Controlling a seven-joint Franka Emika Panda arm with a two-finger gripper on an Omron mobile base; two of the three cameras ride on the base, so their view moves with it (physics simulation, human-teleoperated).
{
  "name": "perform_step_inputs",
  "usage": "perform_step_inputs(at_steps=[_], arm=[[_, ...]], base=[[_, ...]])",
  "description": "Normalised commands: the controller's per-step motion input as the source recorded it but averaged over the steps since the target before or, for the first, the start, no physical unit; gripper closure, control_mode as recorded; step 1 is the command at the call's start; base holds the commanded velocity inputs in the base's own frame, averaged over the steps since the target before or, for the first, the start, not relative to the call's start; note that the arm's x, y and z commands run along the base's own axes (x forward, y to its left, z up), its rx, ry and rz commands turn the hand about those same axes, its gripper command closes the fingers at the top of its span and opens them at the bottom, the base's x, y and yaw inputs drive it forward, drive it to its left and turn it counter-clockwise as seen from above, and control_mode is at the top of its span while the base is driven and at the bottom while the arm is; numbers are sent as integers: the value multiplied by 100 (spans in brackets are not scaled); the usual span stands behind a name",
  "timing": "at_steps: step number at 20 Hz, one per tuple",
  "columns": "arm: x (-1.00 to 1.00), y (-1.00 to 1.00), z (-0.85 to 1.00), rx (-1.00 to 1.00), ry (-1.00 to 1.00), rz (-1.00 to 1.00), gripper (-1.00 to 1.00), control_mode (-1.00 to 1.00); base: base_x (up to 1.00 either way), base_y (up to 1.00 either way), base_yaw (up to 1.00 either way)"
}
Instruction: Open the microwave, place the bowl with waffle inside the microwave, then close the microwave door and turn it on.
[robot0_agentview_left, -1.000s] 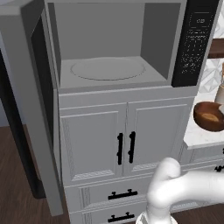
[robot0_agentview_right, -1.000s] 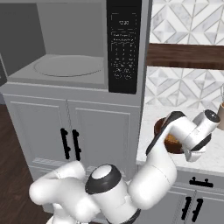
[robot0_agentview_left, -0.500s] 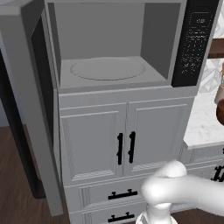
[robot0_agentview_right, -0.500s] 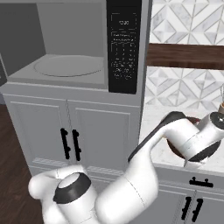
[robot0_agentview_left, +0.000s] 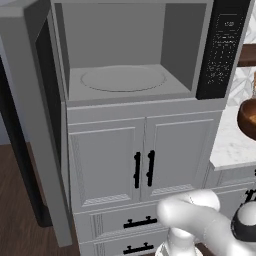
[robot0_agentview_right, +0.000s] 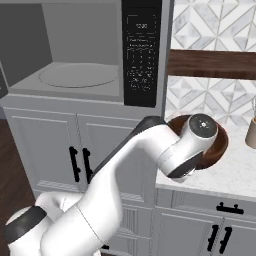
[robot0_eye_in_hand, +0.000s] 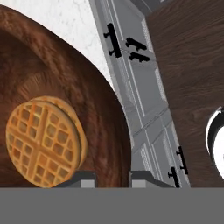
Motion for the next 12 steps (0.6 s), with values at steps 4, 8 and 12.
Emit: perform_step_inputs(at_steps=[4, 8, 12], arm=[[-9, 77, 69, 0, -1, 0, 100, -100], [-14, 81, 47, 0, 0, 0, 100, -100], [-33, 64, 34, 0, 0, 0, 100, -100]], base=[[0, 0, 0], [0, 0, 0], [0, 0, 0]])
